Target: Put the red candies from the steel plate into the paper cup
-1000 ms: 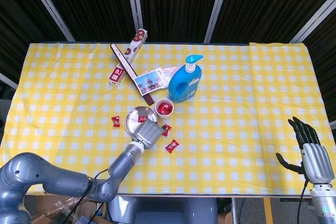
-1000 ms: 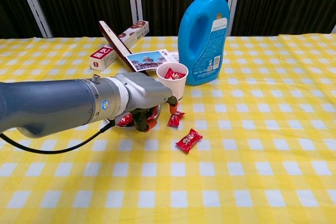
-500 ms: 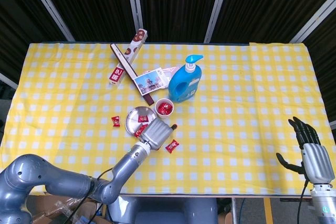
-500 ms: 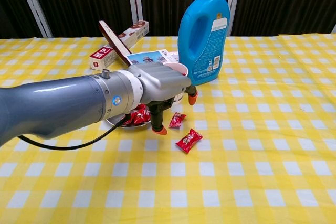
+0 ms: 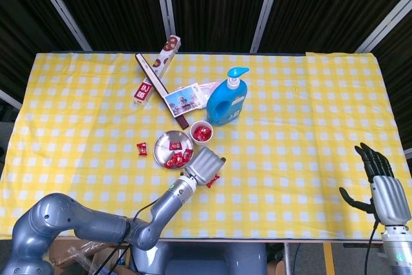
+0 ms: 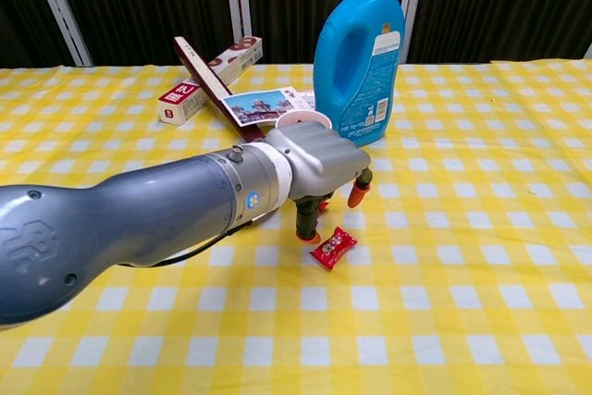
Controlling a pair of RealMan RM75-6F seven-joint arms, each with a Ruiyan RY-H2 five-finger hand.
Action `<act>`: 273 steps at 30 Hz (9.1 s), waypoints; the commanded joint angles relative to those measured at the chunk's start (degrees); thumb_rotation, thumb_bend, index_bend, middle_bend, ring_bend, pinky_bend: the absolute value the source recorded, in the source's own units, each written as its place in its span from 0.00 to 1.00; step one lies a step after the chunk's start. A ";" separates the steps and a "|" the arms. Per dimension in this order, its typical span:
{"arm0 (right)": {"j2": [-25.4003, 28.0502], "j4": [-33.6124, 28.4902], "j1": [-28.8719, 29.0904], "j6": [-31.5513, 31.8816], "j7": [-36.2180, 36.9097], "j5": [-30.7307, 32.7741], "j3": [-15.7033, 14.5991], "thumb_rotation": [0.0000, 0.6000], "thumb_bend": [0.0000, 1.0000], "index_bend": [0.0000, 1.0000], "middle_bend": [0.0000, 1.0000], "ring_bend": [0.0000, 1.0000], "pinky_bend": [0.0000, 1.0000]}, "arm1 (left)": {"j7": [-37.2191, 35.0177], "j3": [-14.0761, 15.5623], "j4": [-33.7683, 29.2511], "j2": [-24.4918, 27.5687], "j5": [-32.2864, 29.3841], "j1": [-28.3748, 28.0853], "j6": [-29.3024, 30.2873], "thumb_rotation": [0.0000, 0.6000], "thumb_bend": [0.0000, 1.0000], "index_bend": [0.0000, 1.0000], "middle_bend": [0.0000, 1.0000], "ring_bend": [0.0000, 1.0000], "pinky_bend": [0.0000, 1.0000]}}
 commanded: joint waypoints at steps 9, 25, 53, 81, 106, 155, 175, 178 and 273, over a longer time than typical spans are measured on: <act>0.06 -0.08 0.04 -0.05 0.18 0.21 0.14 1.00 0.34 0.00 0.00 0.00 0.00 | 0.82 -0.65 0.60 -1.15 -2.08 -0.75 -2.11 1.00 0.25 0.34 0.89 0.97 0.96; 0.04 -0.19 -0.03 0.00 0.11 0.21 0.14 1.00 0.34 0.00 0.00 0.00 0.00 | 1.32 0.40 0.72 -1.40 -2.95 -0.22 -1.81 1.00 0.41 0.50 0.90 0.97 0.96; 0.18 -0.36 -0.10 -0.01 0.37 0.22 0.12 1.00 0.34 0.00 0.00 0.00 0.00 | -1.97 -7.98 -7.39 11.24 2.58 0.70 4.69 1.00 0.45 0.49 0.90 0.97 0.96; 0.65 -0.61 0.11 -0.69 1.44 0.53 0.16 1.00 0.34 0.00 0.00 0.00 0.00 | -3.84 -8.12 8.62 5.40 -4.02 -1.17 -1.19 1.00 0.31 0.36 0.87 0.96 0.96; 0.06 -0.40 0.00 -0.22 0.19 0.26 0.08 1.00 0.34 0.00 0.00 0.00 0.00 | -4.95 2.23 -11.41 15.74 5.41 4.52 -1.19 1.00 0.23 0.34 0.95 1.00 0.99; 0.52 -0.72 -0.06 -0.28 1.43 0.08 -0.01 1.00 0.34 0.00 0.00 0.00 0.00 | 0.03 -0.21 0.99 1.06 3.36 3.34 1.42 1.00 0.42 0.52 1.00 1.00 1.00; 0.59 -0.84 -0.07 -0.34 1.50 0.20 0.01 1.00 0.34 0.00 0.00 0.00 0.00 | -2.39 -6.98 -2.40 10.08 3.46 3.45 3.62 1.00 0.42 0.51 1.00 1.00 1.00; 0.63 -0.85 -0.01 -0.48 1.61 0.27 0.04 1.00 0.34 0.00 0.00 0.00 0.00 | -2.75 -7.17 0.38 9.18 2.14 3.08 2.35 1.00 0.41 0.50 1.00 1.00 1.00; -1.20 1.20 -0.97 0.88 1.18 -0.97 -1.31 1.00 0.34 0.00 0.00 0.00 0.00 | -9.43 2.49 7.13 11.42 4.56 20.49 -0.69 1.00 0.38 0.56 0.98 1.00 1.00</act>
